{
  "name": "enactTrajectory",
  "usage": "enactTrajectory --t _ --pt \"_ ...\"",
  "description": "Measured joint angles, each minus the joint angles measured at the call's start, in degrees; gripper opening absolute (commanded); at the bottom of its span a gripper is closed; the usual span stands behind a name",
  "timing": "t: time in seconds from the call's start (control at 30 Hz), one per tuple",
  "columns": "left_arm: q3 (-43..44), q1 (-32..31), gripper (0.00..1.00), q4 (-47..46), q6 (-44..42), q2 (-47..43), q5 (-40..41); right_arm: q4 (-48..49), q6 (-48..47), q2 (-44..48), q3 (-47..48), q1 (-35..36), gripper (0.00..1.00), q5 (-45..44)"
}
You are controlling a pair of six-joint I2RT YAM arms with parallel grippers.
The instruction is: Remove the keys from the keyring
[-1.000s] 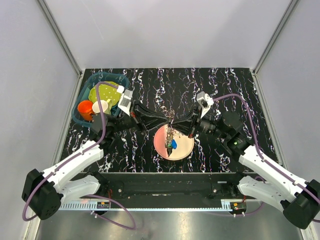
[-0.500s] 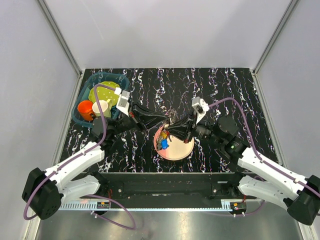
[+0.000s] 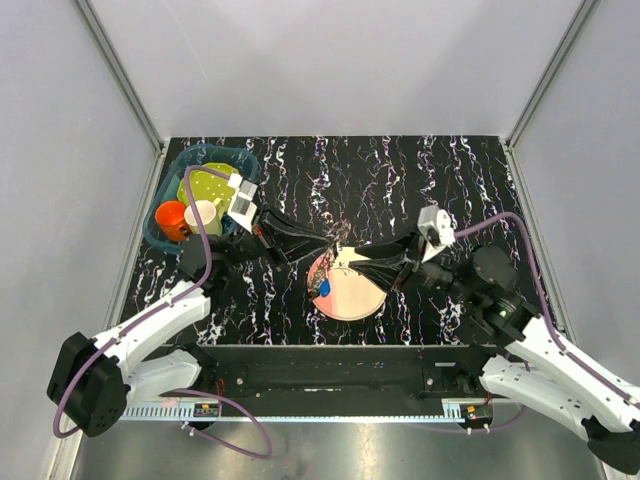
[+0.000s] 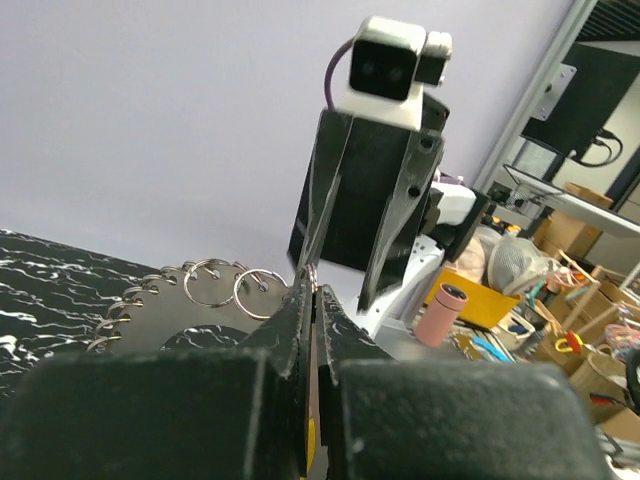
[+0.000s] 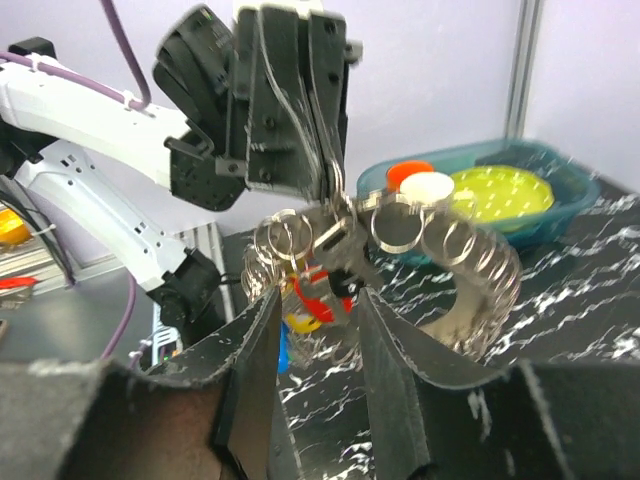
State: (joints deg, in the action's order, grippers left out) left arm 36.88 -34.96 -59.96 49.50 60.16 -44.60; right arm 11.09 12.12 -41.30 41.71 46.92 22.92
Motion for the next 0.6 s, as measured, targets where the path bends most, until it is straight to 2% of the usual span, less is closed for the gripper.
enactTrajectory --t 0.17,0.37,0.6 --pt "0.0 0.0 0.0 -0.6 1.7 0.8 -3.8 -2.4 -6.4 2.7 3.0 0.0 0.43 -0.4" --pt "0.5 0.0 0.0 -1.3 3.4 1.6 -7.4 -5.1 -13.1 -1.4 8.0 0.0 0.41 0.7" --pt "0.7 0.1 0.0 -1.4 4.2 1.6 -9.2 -9.2 -17.9 -6.5 11.4 0.0 0.28 4.5"
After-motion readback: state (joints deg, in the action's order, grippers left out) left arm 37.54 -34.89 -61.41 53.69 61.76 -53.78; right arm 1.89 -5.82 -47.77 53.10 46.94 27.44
